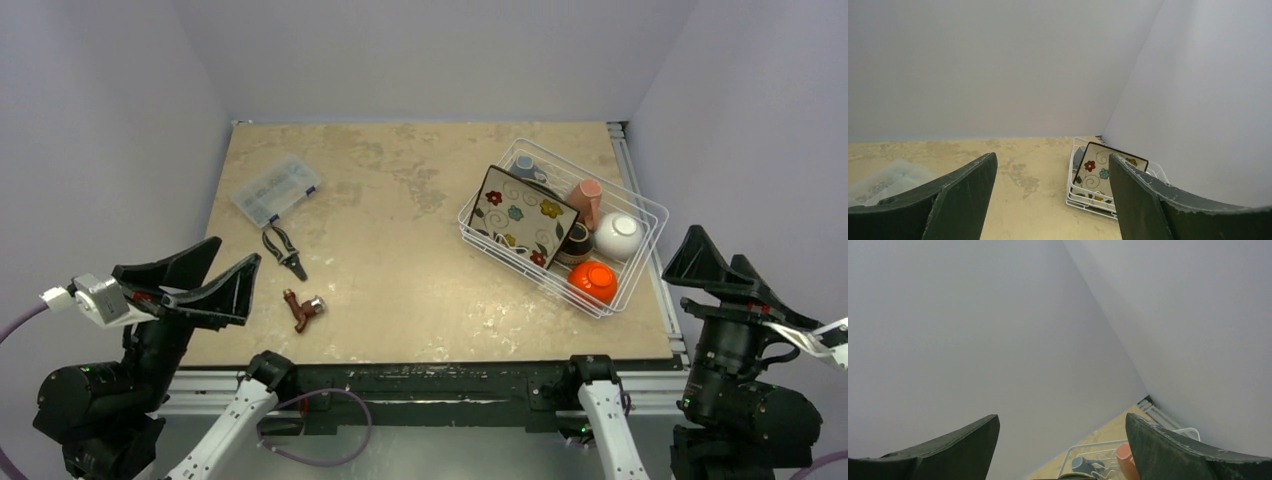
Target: Load the mixed dishes into the dish rack
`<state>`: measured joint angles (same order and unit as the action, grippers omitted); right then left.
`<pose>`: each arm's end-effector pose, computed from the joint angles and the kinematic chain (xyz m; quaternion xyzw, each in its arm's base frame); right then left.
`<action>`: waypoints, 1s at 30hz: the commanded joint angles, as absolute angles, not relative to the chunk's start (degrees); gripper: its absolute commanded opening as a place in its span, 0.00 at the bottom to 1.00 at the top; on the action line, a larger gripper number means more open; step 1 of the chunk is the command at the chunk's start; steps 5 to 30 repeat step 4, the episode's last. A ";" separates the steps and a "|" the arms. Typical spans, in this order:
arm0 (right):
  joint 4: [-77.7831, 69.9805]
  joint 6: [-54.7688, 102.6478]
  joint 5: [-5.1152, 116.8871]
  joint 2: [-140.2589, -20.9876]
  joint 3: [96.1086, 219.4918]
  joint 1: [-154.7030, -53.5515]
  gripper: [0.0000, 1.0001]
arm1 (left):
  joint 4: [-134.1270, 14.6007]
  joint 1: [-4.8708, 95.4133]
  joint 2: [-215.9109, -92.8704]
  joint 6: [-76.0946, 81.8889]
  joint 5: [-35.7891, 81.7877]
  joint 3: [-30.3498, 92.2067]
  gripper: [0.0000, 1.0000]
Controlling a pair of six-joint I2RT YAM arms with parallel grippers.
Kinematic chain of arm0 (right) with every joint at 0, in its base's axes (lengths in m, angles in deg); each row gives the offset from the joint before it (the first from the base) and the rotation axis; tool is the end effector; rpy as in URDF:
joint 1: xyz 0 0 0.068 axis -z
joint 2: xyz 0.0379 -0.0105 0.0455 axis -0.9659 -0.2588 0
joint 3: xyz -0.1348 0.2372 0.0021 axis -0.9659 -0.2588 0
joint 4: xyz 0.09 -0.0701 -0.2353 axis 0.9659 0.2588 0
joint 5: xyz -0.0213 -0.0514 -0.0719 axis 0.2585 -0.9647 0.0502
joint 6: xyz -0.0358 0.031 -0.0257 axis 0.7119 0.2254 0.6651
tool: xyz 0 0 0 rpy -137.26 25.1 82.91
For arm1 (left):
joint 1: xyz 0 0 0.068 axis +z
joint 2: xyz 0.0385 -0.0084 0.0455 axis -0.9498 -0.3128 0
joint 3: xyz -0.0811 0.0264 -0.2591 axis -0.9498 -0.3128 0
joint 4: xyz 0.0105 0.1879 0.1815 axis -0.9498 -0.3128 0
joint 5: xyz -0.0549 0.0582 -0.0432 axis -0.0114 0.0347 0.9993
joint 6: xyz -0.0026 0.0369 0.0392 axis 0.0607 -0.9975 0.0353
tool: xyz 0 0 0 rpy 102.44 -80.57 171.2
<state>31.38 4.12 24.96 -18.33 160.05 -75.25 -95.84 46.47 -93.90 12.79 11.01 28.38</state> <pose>-0.0575 -0.0143 0.4817 0.2871 0.4863 0.0821 0.8212 -0.0352 0.0192 0.4549 -0.0078 0.5686 -0.3094 0.7621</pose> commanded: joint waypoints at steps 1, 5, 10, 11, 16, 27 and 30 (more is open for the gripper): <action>31.86 3.86 27.61 -21.69 160.99 -75.17 0.99 | -97.05 46.42 -94.83 12.69 9.87 29.02 0.81; 31.29 3.71 27.92 -22.91 162.03 -75.18 0.99 | -97.95 46.38 -95.43 11.31 9.39 30.08 0.81; 31.29 3.71 27.92 -22.91 162.03 -75.18 0.99 | -97.95 46.38 -95.43 11.31 9.39 30.08 0.81; 31.29 3.71 27.92 -22.91 162.03 -75.18 0.99 | -97.95 46.38 -95.43 11.31 9.39 30.08 0.81; 31.29 3.71 27.92 -22.91 162.03 -75.18 0.99 | -97.95 46.38 -95.43 11.31 9.39 30.08 0.81; 31.29 3.71 27.92 -22.91 162.03 -75.18 0.99 | -97.95 46.38 -95.43 11.31 9.39 30.08 0.81; 31.29 3.71 27.92 -22.91 162.03 -75.18 0.99 | -97.95 46.38 -95.43 11.31 9.39 30.08 0.81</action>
